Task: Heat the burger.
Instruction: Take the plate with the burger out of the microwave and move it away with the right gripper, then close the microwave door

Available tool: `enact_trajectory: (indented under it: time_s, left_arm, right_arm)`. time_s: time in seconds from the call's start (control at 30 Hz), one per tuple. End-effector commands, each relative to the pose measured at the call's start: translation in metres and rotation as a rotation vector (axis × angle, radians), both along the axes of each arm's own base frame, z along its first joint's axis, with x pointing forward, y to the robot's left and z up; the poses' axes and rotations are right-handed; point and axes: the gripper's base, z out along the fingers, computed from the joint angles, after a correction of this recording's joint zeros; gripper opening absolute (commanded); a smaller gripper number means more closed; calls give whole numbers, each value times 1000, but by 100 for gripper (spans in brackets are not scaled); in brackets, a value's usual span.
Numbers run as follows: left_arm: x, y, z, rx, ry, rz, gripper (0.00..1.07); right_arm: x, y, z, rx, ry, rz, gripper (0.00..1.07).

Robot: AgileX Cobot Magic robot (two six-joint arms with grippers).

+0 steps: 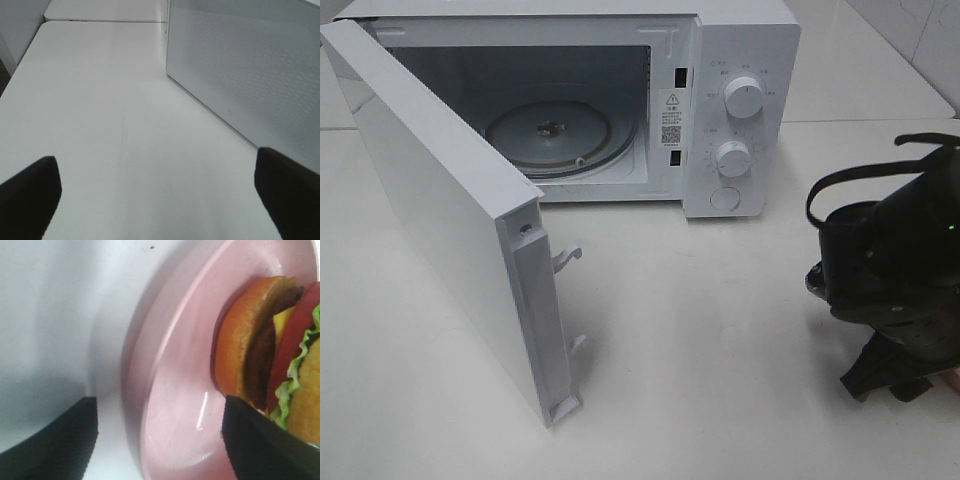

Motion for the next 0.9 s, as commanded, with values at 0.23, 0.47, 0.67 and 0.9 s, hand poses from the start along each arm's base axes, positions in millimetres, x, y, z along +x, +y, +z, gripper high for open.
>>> enact_trajectory:
  time_s: [0.23, 0.47, 0.67, 0.9]
  left_arm:
    - [-3, 0, -1, -5, -14, 5, 98]
    - [-3, 0, -1, -5, -14, 5, 98]
    - [-3, 0, -1, -5, -14, 5, 98]
    - [-3, 0, -1, -5, -14, 5, 98]
  right_arm:
    - [-13, 2, 53, 170, -8, 63, 72]
    - [-27, -6, 101, 279, -128, 137, 73]
    - [-45, -15, 128, 358, -186, 171, 79]
    - [-69, -23, 152, 470, -212, 225, 78]
